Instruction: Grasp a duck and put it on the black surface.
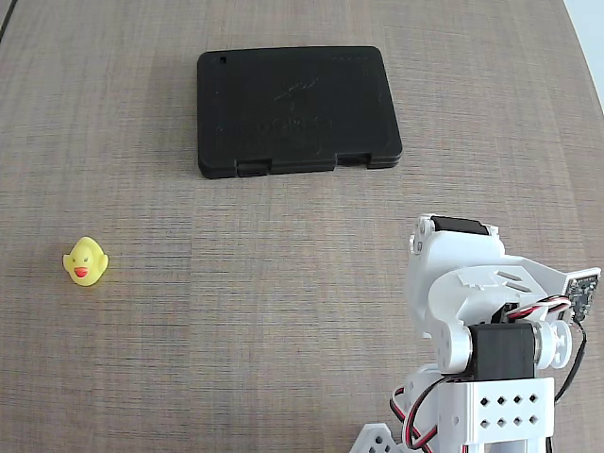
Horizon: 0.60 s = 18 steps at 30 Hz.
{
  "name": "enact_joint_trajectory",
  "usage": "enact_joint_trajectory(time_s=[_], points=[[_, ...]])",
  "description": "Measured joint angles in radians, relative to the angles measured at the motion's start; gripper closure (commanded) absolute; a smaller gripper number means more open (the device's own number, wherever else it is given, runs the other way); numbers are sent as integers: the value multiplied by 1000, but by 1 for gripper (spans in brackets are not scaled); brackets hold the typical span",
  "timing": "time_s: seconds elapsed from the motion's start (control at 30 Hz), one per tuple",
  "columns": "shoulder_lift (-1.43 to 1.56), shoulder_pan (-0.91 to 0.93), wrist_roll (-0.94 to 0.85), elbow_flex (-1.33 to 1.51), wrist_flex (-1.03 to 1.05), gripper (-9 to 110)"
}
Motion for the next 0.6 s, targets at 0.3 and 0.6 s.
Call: enact_joint_trajectory(time_s=[0.3,0.6], points=[[0,60,0,0,-5,100],[0,74,0,-11,-6,100]])
